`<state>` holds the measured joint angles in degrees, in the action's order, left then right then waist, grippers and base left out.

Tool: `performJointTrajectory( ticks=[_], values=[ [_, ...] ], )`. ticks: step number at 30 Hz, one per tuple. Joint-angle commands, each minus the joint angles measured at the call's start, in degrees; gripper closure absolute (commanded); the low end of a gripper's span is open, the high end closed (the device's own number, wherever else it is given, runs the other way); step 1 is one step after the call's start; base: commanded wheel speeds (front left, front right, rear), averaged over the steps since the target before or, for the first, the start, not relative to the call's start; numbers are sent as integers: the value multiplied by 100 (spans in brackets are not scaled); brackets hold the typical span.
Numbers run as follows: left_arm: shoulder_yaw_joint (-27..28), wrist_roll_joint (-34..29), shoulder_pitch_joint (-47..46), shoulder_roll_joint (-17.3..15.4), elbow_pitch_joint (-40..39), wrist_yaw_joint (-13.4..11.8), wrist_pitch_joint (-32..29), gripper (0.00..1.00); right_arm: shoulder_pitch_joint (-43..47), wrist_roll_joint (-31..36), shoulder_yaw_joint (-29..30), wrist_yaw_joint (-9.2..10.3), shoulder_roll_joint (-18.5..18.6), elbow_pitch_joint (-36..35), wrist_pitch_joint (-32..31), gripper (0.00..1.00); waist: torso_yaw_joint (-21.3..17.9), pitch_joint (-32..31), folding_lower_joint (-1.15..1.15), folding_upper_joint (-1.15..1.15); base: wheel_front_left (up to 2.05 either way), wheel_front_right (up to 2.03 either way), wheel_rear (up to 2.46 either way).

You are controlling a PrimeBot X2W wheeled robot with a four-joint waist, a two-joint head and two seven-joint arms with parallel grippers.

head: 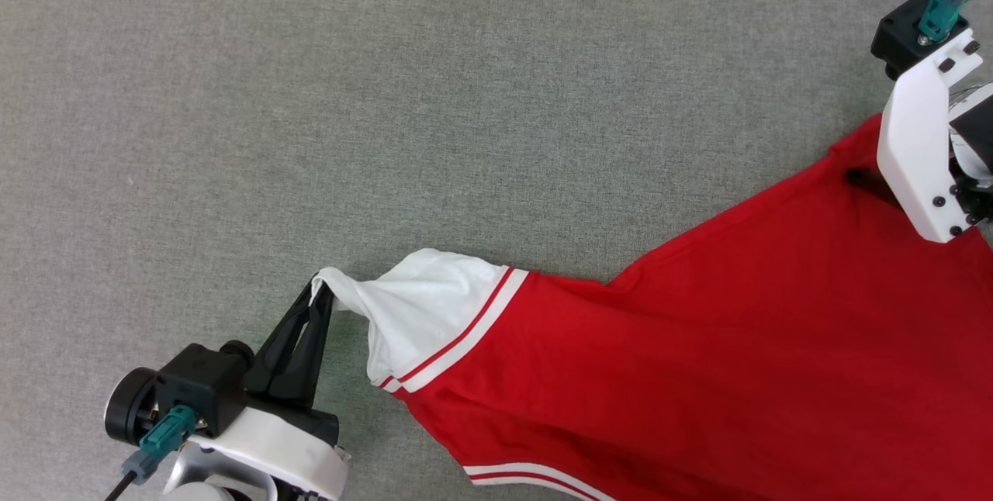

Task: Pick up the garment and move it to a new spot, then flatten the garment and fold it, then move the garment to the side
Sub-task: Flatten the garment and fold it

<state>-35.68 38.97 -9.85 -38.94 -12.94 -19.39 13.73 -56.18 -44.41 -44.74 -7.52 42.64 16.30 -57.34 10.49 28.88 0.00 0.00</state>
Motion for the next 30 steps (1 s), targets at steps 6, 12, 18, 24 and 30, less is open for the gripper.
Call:
performJointTrajectory(
  ticks=[6, 12, 18, 24, 30],
  values=[
    [0, -13, -84, 70, 193, 70, 55, 100, 134, -216, -675, 4, -151, 294, 540, 100, -58, -169, 0, 0, 0, 0, 0],
    [51, 32, 64, -7, 299, 25, 57, 100, -157, -431, -678, 4, 56, 61, 1217, 100, -188, -648, 0, 0, 0, 0, 0],
    [95, -7, 136, -195, 260, 5, 18, 100, -101, -609, -578, 5, 346, -359, 2244, 100, -409, -1273, 0, 0, 0, 0, 0],
    [319, -48, -294, -478, 74, 44, -158, 100, 39, -616, -239, 5, 470, -680, 3131, 100, -646, -1661, 0, 0, 0, 0, 0],
    [463, -232, -1263, -778, -101, 308, -585, 100, -187, -334, 157, 6, 312, -762, 3651, 100, -908, -1693, 0, 0, 0, 0, 0]
  ],
)
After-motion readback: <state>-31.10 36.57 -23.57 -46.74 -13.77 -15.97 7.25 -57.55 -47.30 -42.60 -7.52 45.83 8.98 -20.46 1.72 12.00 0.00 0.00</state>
